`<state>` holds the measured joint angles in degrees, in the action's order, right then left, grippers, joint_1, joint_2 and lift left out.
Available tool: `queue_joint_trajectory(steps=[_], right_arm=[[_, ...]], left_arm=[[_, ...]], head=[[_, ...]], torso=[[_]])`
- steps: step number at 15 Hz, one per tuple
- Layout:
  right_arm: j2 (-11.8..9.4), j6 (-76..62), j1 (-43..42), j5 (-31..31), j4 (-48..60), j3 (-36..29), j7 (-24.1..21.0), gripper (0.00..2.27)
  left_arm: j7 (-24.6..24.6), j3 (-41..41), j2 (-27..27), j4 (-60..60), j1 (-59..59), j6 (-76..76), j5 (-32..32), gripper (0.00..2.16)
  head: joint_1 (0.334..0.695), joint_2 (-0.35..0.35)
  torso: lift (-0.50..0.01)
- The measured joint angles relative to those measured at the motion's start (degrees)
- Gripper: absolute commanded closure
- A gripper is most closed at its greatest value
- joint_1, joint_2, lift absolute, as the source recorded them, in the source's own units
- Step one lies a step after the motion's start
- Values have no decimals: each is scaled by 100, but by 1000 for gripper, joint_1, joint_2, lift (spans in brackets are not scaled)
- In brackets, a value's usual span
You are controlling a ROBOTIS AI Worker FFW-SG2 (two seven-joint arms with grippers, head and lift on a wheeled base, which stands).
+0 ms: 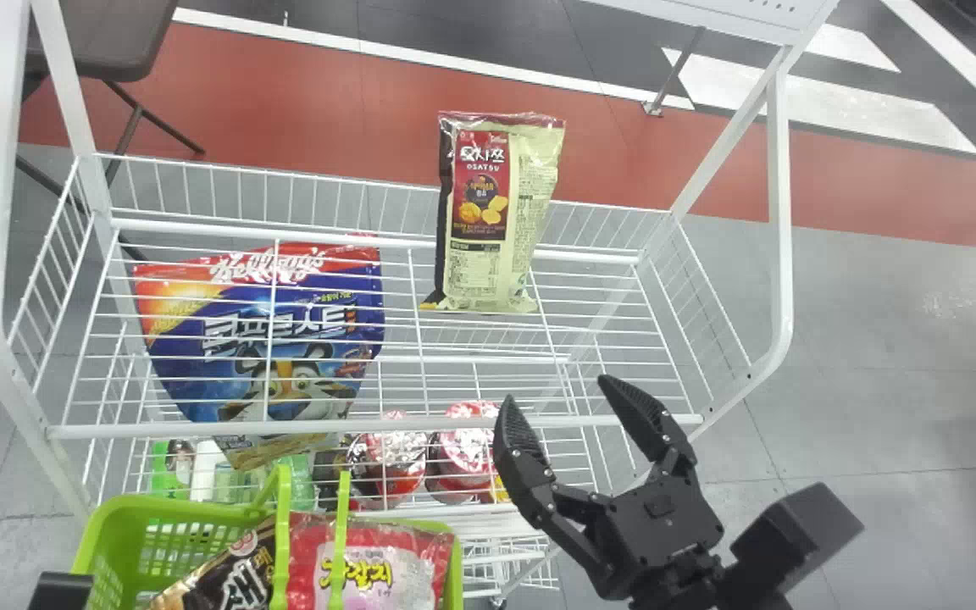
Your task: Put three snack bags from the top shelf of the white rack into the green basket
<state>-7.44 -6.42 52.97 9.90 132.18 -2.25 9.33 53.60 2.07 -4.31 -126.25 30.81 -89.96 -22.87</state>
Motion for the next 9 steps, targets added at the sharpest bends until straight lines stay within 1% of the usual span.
queue_joint_trajectory(steps=[4,9], right_arm=[[5,-208,49,-221,-47,344,-431,63],[-10,-34,145,-242,148,444,-515,66]], left_arm=[[38,60,-19,8,-5,0,37,2148],[42,45,-27,-26,12,0,37,2148]], head=[[695,-350],[695,-350]], torso=[[0],[0]])
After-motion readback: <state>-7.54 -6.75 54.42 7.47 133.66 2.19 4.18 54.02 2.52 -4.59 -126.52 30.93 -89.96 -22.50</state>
